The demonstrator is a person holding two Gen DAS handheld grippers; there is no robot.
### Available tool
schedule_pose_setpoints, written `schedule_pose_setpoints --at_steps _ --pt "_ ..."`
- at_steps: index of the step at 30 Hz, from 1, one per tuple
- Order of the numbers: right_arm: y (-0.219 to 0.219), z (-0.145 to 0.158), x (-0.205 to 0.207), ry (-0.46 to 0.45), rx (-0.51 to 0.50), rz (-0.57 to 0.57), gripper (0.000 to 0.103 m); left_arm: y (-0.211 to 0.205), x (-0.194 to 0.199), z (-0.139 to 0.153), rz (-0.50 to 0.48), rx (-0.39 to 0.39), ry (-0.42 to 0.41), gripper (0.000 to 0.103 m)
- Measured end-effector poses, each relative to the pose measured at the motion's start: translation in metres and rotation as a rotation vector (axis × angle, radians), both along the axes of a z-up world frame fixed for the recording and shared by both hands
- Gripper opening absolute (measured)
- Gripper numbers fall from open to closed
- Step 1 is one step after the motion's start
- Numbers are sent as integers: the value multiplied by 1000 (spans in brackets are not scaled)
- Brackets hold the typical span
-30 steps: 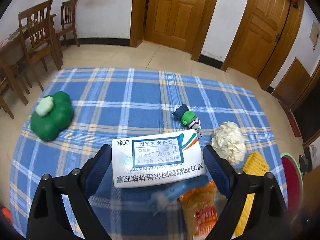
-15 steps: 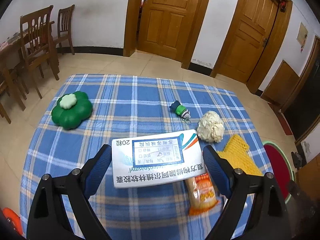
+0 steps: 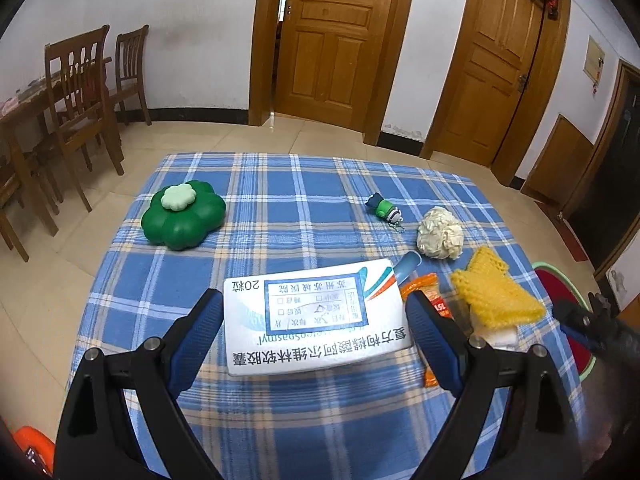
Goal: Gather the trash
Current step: 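Grasp the long yellow foam net with the right tool while the left tool holds the box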
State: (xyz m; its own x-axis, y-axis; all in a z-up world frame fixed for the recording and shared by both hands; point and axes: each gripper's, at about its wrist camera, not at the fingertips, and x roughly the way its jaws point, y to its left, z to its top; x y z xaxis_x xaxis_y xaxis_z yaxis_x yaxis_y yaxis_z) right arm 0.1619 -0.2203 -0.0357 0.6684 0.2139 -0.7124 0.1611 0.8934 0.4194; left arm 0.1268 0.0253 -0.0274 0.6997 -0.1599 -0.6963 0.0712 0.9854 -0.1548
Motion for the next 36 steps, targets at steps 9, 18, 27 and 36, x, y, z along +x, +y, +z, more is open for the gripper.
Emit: schedule_pose_setpoints --at_steps 9,18,27,36 --pt "37 -10 23 59 -34 3 51 24 -2 -16 -13 -63 -13 91" --pt "60 -9 28 54 -108 -2 21 43 -4 -22 -11 -113 -27 91" --pt "58 11 13 -28 -150 23 13 37 -6 -18 -25 -129 -26 91" --pt "44 32 -14 -105 -156 28 13 12 -17 -2 -86 -132 -28 91"
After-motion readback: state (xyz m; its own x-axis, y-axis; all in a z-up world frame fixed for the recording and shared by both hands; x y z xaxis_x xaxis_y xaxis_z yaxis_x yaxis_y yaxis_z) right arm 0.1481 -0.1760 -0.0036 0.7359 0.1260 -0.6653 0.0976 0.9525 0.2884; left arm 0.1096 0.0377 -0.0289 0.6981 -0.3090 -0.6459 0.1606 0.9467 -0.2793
